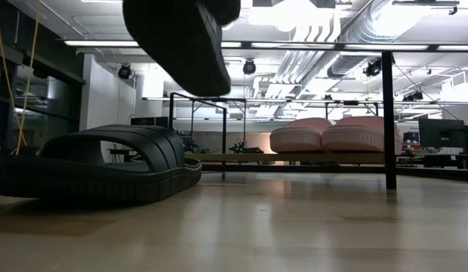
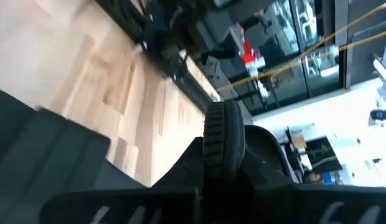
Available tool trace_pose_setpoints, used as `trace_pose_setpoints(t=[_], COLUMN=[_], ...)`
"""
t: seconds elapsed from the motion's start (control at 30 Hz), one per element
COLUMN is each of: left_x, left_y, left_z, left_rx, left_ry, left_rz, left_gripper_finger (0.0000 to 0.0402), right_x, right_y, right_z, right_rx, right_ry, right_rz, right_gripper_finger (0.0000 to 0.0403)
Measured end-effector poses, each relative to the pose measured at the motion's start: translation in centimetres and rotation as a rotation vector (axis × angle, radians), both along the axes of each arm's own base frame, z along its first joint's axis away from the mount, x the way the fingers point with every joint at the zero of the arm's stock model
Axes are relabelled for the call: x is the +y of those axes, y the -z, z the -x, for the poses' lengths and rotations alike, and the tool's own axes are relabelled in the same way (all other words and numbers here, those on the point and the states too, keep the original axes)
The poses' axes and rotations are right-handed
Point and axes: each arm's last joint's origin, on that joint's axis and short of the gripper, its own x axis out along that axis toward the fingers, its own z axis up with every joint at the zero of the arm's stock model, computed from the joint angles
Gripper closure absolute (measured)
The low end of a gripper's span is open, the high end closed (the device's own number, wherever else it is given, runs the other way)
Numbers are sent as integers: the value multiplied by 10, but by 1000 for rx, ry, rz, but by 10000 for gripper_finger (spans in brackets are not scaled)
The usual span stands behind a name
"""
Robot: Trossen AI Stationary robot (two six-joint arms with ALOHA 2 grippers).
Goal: Pick and place slides into the shelf
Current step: Put the left black slide on the shelf
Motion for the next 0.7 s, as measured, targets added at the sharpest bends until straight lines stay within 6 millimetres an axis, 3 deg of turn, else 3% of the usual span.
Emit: trace_pose_setpoints(t=[0.13, 0.37, 0.7], left_x=[0, 1, 1], left_y=[-12, -19, -22], left_z=[12, 27, 38], left_rx=[-35, -37, -43], left_ry=[1, -5, -6], left_rz=[0, -8, -9], left_gripper_finger=[235, 236, 236], right_x=[-13, -41, -72], right_y=[1, -13, -14], right_z=[-4, -3, -8], right_rx=[18, 46, 75], right_ry=[28, 47, 103], right_rz=[-28, -140, -183], right_gripper_finger=[389, 389, 389])
